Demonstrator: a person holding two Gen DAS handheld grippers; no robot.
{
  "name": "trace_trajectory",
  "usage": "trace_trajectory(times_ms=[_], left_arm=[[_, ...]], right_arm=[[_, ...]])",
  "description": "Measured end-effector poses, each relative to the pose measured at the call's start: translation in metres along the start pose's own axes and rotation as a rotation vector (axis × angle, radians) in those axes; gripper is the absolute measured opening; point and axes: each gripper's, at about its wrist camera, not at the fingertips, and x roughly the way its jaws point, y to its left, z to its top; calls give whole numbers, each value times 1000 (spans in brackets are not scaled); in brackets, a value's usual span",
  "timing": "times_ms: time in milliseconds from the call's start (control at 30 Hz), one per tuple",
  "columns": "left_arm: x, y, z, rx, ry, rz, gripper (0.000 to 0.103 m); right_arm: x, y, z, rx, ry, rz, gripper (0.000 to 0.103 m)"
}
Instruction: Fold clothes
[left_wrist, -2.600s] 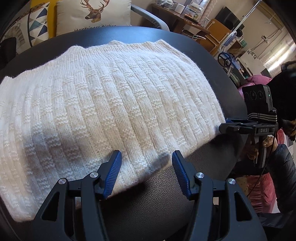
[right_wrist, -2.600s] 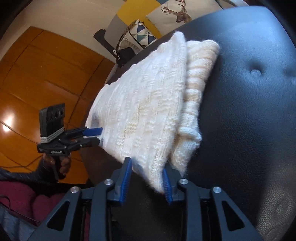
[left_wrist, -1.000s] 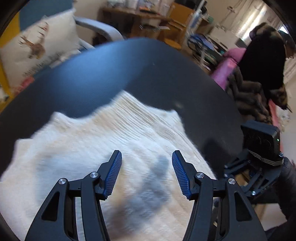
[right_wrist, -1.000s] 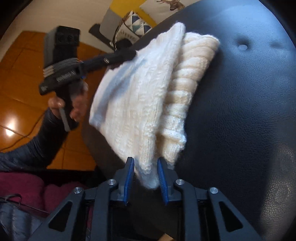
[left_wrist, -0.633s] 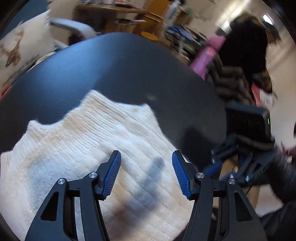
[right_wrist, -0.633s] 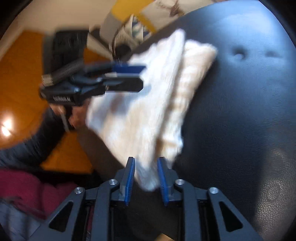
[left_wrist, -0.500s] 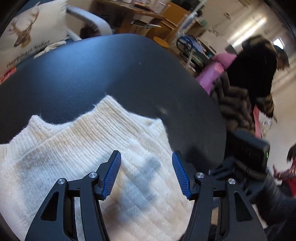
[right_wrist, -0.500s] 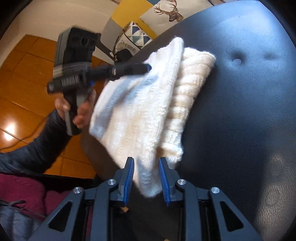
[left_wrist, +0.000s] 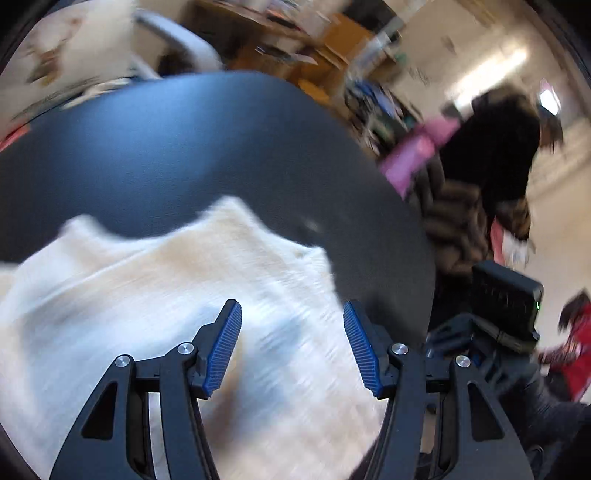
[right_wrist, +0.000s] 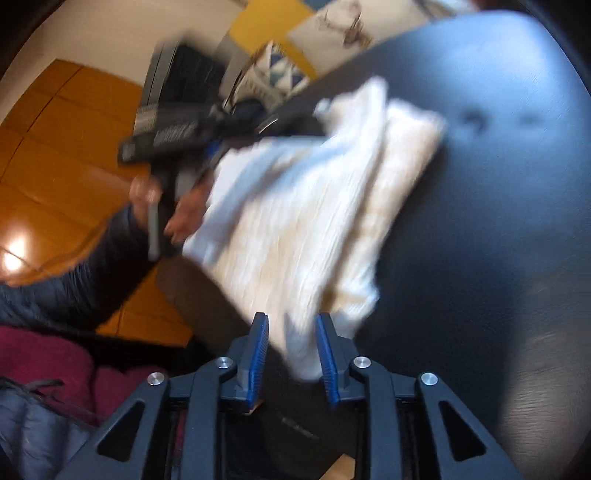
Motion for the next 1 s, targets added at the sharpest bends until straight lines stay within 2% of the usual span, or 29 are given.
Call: trace_trajectory(times_ms=[100,267,367,467,533,633,733,833,900,1000], left_arm=[[-32,26,-25,-63,-70,45,60],[-75,55,-65,-130,-178,174,60],[-86,73,-85,-151,-194,303,60],[-90,106,-94,-190,-160,379,60],[-101,111,-96,-211,-198,343,60],[-126,118,-91,-208,-284,364,60],[-143,151,-77,-262,-314,398,60],[-140,191,-73,-328,-261,458,60],[-134,216,-81,-372,-227,472,59],[-148,210,-90,-368,-293,419,59]], right_arm=[[-23,-3,24,11,-134,-37,31],[0,1,76,-52,-187,-203,27],[17,4,122,-79,-122,-361,26],[69,4,140,-43,16,-569,26],[65,5,141,-18,-5,-568,27],[62,24,148,-35,-54,-522,28],[74,54,159,-106,-62,-474,28],[114,68,170,-174,3,-522,28],[135,60,172,-171,78,-634,28],[142,53,172,-159,80,-660,27]])
